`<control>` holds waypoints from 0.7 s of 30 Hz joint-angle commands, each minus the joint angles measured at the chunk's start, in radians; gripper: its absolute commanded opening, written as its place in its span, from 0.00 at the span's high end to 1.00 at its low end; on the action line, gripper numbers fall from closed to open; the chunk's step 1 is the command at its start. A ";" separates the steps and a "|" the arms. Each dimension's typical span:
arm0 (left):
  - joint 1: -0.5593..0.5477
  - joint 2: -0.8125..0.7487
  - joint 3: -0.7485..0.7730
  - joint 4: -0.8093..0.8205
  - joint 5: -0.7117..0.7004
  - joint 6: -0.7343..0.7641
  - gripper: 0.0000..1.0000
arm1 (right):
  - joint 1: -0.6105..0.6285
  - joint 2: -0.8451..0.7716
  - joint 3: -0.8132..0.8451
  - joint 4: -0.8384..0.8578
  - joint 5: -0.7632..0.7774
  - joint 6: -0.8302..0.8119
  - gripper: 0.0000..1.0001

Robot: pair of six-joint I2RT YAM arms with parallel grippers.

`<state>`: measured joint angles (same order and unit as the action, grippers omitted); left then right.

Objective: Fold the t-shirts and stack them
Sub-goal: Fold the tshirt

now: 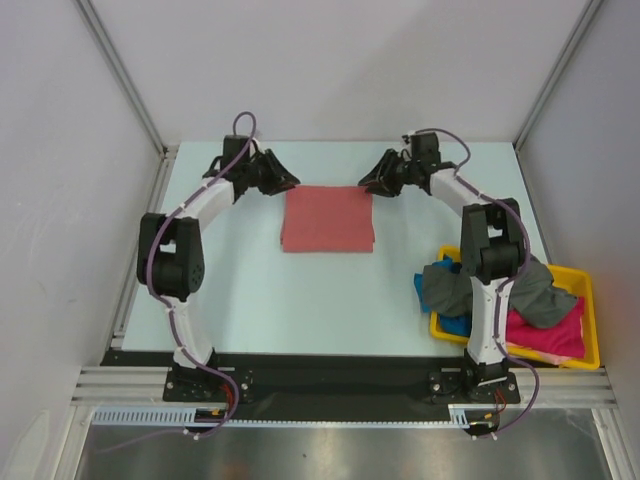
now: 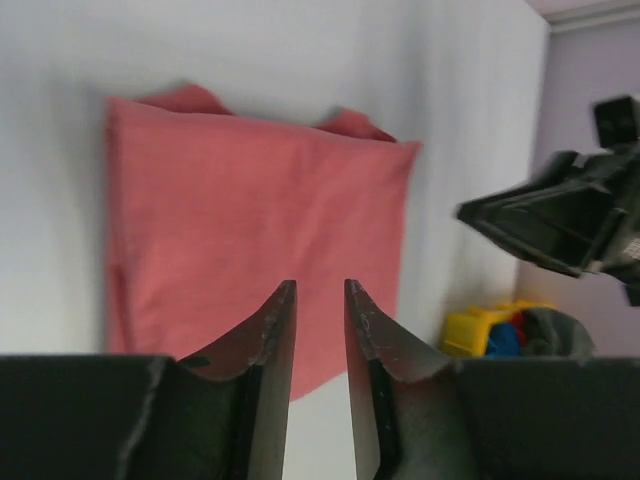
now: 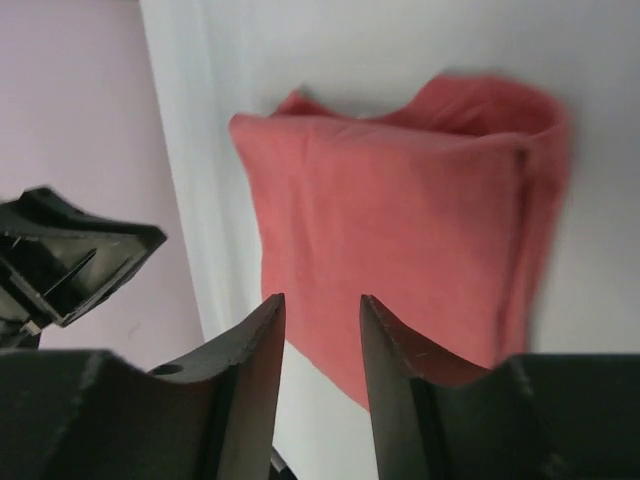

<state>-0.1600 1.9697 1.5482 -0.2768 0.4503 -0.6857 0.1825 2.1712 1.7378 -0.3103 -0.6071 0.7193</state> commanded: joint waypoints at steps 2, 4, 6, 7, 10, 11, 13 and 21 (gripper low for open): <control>-0.050 0.049 -0.144 0.425 0.188 -0.150 0.71 | 0.089 0.014 -0.133 0.433 -0.072 0.147 0.67; -0.050 0.180 -0.174 0.668 0.220 -0.280 0.73 | 0.132 0.147 -0.136 0.669 -0.065 0.303 0.86; -0.049 0.231 -0.163 0.708 0.220 -0.308 0.74 | 0.141 0.177 -0.130 0.724 -0.054 0.342 0.87; -0.047 0.253 -0.146 0.712 0.218 -0.316 0.75 | 0.143 0.202 -0.126 0.805 -0.045 0.367 0.89; -0.044 0.334 -0.058 0.717 0.202 -0.318 0.76 | 0.146 0.291 -0.061 0.827 -0.010 0.391 0.91; -0.044 0.359 -0.040 0.726 0.203 -0.324 0.76 | 0.146 0.309 -0.046 0.823 -0.002 0.393 0.91; -0.035 0.389 0.004 0.711 0.203 -0.322 0.77 | 0.134 0.341 -0.032 0.832 0.020 0.391 0.91; 0.028 0.465 0.073 0.666 0.199 -0.310 0.77 | 0.058 0.364 -0.009 0.743 0.090 0.370 0.89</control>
<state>-0.1635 2.4058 1.5768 0.3798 0.6582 -1.0031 0.2802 2.5134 1.6821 0.4522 -0.5922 1.1072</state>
